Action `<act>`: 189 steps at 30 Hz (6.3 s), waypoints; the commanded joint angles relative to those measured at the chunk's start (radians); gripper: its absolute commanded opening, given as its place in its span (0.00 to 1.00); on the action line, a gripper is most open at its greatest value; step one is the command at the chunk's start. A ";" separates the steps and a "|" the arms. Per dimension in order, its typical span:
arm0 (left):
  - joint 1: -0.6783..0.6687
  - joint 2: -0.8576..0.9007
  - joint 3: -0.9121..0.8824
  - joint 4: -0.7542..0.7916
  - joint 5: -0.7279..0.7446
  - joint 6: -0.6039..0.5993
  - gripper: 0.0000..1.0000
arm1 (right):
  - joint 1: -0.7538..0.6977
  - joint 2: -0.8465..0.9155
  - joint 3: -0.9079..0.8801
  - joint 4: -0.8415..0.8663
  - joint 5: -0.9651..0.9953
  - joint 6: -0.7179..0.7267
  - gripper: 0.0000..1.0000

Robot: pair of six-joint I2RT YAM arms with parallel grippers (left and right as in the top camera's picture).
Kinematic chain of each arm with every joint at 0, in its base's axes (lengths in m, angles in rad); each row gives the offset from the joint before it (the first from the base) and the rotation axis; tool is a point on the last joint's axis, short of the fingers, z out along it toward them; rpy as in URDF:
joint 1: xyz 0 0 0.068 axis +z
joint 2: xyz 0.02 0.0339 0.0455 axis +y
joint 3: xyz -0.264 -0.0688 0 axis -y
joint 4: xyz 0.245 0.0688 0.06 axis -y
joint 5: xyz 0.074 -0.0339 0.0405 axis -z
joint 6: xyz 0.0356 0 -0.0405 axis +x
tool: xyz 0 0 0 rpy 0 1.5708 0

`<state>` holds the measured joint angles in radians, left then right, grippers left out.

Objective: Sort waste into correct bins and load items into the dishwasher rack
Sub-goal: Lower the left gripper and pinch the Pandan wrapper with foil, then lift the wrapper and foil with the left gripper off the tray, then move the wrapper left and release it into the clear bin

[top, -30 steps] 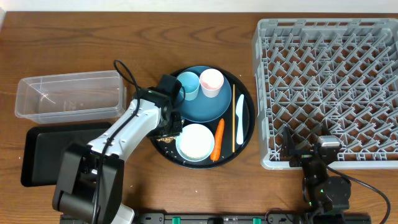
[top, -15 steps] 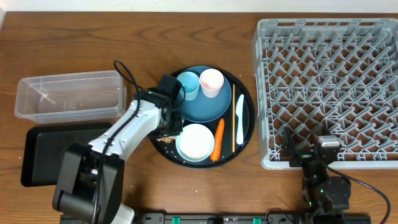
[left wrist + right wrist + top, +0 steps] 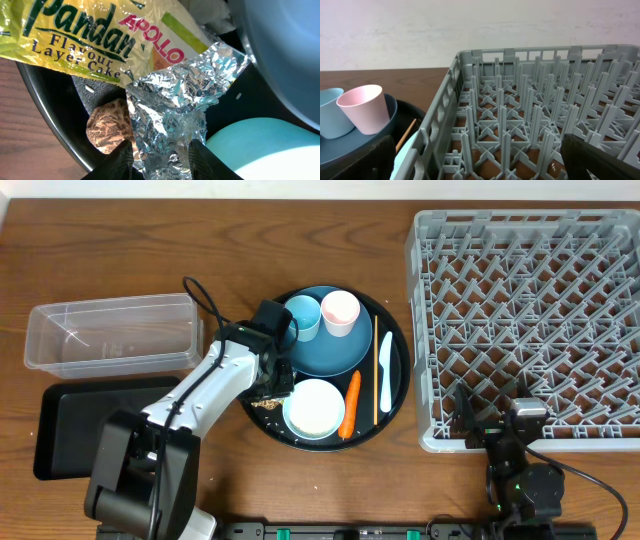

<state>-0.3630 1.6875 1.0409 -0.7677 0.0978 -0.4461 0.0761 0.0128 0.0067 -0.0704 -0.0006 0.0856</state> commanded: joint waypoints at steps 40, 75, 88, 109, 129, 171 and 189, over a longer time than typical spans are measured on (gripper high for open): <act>0.153 -0.243 0.061 -0.072 -0.031 -0.019 0.06 | -0.017 0.000 -0.001 -0.004 0.008 -0.013 0.99; 0.174 -0.111 0.018 -0.200 0.126 -0.056 0.66 | -0.017 0.000 -0.001 -0.004 0.008 -0.012 0.99; 0.174 -0.111 -0.126 -0.009 0.116 -0.218 0.62 | -0.017 0.000 -0.001 -0.004 0.008 -0.012 0.99; 0.174 -0.154 -0.040 -0.054 0.119 -0.123 0.06 | -0.017 0.000 -0.001 -0.004 0.008 -0.012 0.99; 0.420 -0.350 0.113 -0.053 0.115 -0.068 0.06 | -0.017 0.000 -0.001 -0.004 0.008 -0.013 0.99; 0.885 -0.121 0.137 0.287 0.105 -0.240 0.73 | -0.017 0.000 -0.001 -0.004 0.008 -0.012 0.99; 0.470 -0.413 0.138 0.109 0.189 0.020 0.63 | -0.017 0.000 -0.001 -0.004 0.008 -0.012 0.99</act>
<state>0.2024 1.2602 1.1645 -0.6167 0.2863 -0.5594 0.0761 0.0128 0.0067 -0.0700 -0.0002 0.0856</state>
